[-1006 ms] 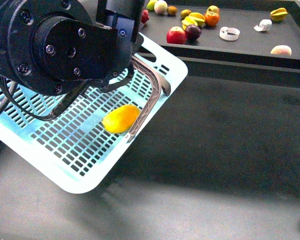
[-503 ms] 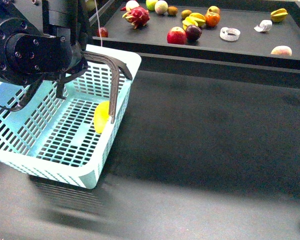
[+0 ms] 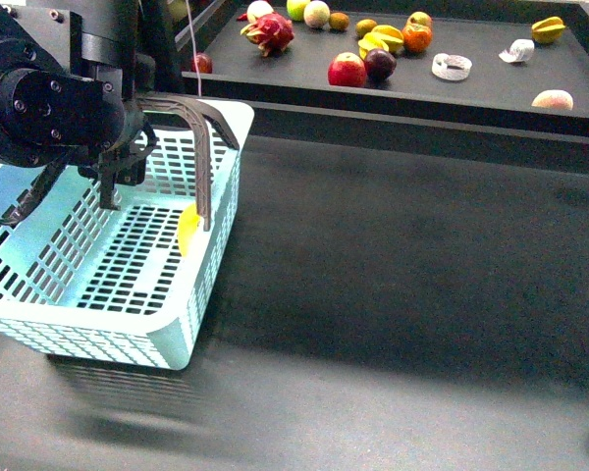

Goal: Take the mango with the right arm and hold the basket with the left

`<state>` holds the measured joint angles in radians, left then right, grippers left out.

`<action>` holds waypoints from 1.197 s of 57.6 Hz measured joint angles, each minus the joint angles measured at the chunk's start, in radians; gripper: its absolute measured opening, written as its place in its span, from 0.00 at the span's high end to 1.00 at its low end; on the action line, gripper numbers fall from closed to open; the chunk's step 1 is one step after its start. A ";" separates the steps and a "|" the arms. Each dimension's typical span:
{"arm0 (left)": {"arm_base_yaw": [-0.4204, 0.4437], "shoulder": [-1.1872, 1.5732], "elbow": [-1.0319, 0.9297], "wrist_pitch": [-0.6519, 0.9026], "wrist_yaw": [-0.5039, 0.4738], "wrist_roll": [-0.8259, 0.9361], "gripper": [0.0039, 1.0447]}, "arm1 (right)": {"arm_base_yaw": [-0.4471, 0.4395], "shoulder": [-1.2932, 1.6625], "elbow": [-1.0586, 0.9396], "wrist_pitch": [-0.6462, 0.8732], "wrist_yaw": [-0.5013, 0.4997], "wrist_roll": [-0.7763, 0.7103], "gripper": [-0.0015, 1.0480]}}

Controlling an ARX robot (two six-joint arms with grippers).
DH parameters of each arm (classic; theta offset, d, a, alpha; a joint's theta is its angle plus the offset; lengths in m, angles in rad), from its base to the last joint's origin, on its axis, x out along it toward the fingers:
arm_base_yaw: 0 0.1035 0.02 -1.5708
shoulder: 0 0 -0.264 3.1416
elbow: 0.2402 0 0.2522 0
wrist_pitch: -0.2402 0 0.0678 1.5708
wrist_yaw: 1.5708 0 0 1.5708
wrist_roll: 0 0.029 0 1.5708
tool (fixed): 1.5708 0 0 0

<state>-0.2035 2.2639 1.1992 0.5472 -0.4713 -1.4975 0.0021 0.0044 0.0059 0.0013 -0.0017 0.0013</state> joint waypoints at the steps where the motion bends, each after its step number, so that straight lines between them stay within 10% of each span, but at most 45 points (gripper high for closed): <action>1: -0.001 -0.002 -0.003 0.000 0.000 0.000 0.38 | 0.000 0.000 0.000 0.000 0.000 0.000 0.08; 12: -0.010 -0.063 -0.067 0.003 -0.024 0.012 0.06 | 0.000 0.000 0.000 0.000 0.000 0.000 0.08; 35: -0.132 -0.500 -0.435 -0.009 -0.177 0.097 0.08 | 0.000 0.000 0.000 0.000 0.000 0.000 0.08; 55: -0.251 -1.019 -0.713 -0.448 -0.476 -0.018 0.08 | 0.000 0.000 0.000 0.000 0.000 0.000 0.08; 65: -0.253 -1.018 -0.715 -0.455 -0.469 -0.019 0.08 | 0.000 0.000 0.000 0.000 0.000 0.000 0.08; 69: -0.172 -1.008 -0.925 0.116 -0.031 0.483 0.27 | 0.000 0.000 0.000 0.000 0.000 0.000 0.08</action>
<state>-0.3752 1.2560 0.2737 0.6628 -0.5018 -1.0142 0.0021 0.0044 0.0059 0.0017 -0.0017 0.0010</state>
